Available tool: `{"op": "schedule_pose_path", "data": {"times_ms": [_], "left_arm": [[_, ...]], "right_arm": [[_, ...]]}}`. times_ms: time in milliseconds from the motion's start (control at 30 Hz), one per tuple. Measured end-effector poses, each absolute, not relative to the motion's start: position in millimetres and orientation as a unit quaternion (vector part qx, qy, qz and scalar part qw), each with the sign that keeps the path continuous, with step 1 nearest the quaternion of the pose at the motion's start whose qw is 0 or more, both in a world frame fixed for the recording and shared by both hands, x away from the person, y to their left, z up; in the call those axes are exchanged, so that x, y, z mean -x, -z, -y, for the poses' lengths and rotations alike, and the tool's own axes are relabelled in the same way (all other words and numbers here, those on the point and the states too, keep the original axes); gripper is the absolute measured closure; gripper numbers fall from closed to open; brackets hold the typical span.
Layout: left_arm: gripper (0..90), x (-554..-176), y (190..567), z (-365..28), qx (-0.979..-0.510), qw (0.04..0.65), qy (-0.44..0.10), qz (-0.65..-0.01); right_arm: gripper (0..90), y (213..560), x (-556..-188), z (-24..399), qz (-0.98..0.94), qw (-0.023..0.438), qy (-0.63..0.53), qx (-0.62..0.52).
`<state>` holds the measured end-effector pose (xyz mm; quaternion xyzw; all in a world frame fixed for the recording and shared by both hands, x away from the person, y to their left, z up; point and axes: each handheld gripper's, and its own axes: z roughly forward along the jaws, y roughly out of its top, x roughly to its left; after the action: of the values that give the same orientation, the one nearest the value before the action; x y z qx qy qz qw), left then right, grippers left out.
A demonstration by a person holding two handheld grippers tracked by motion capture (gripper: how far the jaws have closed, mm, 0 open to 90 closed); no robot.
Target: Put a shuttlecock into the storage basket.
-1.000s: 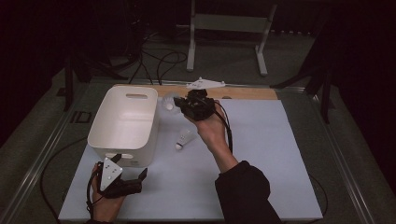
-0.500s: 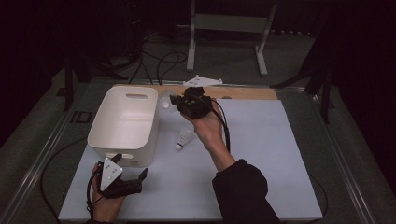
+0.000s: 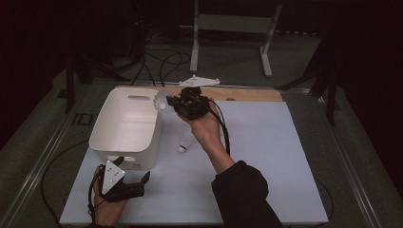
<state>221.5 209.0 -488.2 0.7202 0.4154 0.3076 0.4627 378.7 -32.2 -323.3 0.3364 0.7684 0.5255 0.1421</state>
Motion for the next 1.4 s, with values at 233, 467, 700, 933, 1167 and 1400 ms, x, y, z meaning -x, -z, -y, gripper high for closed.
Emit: {"op": "schedule_pose_path", "data": {"times_ms": [233, 467, 700, 933, 1167, 1400], "left_arm": [[0.1, -221.5, 488.3, -208.7, -0.719, 0.464, -0.307, -0.416], [0.1, -221.5, 488.1, -209.2, -0.721, 0.462, -0.306, -0.414], [0.1, -221.5, 488.2, -208.9, -0.72, 0.465, -0.306, -0.415], [0.1, -221.5, 488.2, -208.9, -0.72, 0.464, -0.306, -0.415], [0.1, -221.3, 488.1, -208.8, -0.721, 0.464, -0.305, -0.415], [0.1, -220.0, 487.4, -209.4, -0.719, 0.465, -0.306, -0.415]], "right_arm": [[89.3, 319.8, -377.9, 25.1, -0.771, 0.144, -0.525, -0.33], [89.3, 317.0, -376.7, 16.4, -0.773, 0.143, -0.526, -0.323], [89.3, 314.9, -374.7, 7.3, -0.777, 0.143, -0.526, -0.315], [89.3, 313.6, -373.2, -2.3, -0.782, 0.144, -0.523, -0.307], [89.3, 310.4, -369.2, -14.5, -0.787, 0.142, -0.523, -0.295], [46.0, 311.8, -369.0, -23.7, -0.79, 0.105, -0.539, -0.272]]}}
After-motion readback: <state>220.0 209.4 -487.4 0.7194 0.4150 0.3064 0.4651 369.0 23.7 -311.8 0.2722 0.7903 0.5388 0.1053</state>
